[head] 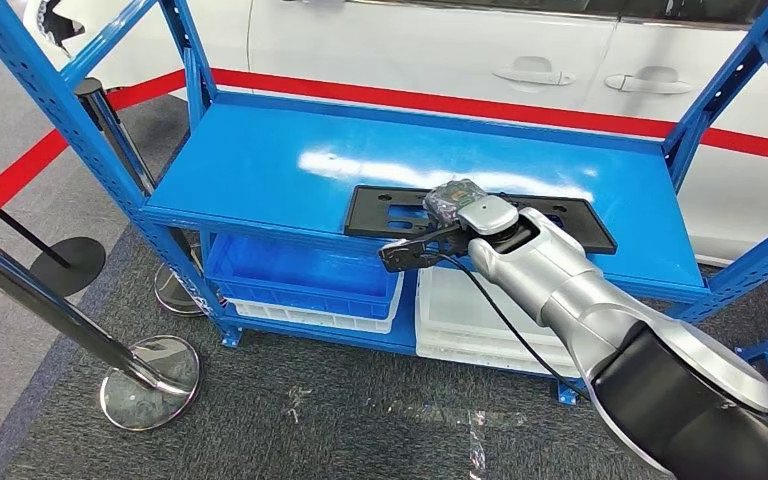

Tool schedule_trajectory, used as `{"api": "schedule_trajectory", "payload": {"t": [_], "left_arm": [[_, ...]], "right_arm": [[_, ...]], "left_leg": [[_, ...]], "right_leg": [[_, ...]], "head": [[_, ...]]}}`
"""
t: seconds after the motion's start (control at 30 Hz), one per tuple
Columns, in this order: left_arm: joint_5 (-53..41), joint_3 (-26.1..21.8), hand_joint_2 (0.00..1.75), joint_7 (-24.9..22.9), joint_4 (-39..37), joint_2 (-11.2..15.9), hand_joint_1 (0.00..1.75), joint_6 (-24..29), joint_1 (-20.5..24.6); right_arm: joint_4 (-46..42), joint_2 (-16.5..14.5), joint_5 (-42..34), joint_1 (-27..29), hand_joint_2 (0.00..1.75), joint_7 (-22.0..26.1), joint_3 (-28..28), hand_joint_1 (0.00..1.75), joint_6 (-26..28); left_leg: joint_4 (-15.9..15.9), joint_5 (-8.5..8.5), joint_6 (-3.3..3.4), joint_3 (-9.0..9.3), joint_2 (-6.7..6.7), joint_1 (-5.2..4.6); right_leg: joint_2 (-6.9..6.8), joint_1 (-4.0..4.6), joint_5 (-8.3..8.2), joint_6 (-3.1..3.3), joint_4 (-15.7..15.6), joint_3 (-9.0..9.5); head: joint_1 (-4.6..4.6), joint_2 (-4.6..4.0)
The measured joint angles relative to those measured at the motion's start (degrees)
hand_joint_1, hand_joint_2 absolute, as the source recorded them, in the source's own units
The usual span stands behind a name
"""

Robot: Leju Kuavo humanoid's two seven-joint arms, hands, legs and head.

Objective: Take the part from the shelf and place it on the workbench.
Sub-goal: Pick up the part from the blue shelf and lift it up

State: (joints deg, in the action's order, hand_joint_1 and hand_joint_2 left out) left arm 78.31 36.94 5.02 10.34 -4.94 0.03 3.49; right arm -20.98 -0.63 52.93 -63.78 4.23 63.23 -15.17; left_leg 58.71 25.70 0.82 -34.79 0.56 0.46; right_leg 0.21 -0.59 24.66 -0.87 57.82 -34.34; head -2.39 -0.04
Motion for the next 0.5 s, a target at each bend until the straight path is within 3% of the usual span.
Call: {"api": "schedule_trajectory", "payload": {"t": [0.3, 0.33, 0.4, 0.43, 0.5], "left_arm": [[-0.1, 0.0, 0.0, 0.4, 0.0, 0.0, 0.0, -0.2, -0.1], [-0.1, 0.0, 0.0, 0.4, 0.0, 0.0, 0.0, -0.2, -0.1], [-0.1, 0.0, 0.0, 0.4, 0.0, 0.0, 0.0, -0.1, -0.1], [-0.1, 0.0, 0.0, 0.4, 0.0, 0.0, 0.0, -0.1, -0.1], [-0.1, 0.0, 0.0, 0.5, 0.0, 0.0, 0.0, -0.2, -0.1]], "right_arm": [[0.0, 0.1, 0.1, 0.0, 1.75, 0.2, 0.0, 1.75, 1.2], [0.0, 0.1, 0.1, 0.0, 1.75, 0.2, -0.1, 1.4, 1.2], [0.0, 0.2, 0.1, 0.0, 1.75, 0.2, -0.1, 0.53, 1.3], [0.0, 0.2, 0.1, 0.0, 1.31, 0.3, -0.1, 0.09, 1.3], [0.0, 0.2, 0.2, 0.0, 0.44, 0.4, -0.1, 0.0, 1.3]], "left_leg": [[-0.2, -0.05, -0.07, 0.08, -0.03, 0.0], [-0.2, -0.05, -0.07, 0.09, -0.04, 0.0], [-0.2, -0.05, -0.07, 0.09, -0.05, 0.0], [-0.2, -0.05, -0.07, 0.1, -0.05, 0.01], [-0.2, -0.05, -0.07, 0.1, -0.05, 0.01]], "right_leg": [[0.02, 0.0, 0.0, 0.01, 0.0, -0.04], [0.03, 0.0, 0.0, 0.01, 0.0, -0.05], [0.03, 0.0, 0.01, 0.01, 0.0, -0.05], [0.03, 0.0, 0.01, 0.01, 0.0, -0.05], [0.03, 0.0, 0.01, 0.02, 0.0, -0.05]], "head": [[0.01, 0.0], [0.01, 0.0], [0.0, 0.0], [0.0, 0.0], [0.01, 0.0]]}}
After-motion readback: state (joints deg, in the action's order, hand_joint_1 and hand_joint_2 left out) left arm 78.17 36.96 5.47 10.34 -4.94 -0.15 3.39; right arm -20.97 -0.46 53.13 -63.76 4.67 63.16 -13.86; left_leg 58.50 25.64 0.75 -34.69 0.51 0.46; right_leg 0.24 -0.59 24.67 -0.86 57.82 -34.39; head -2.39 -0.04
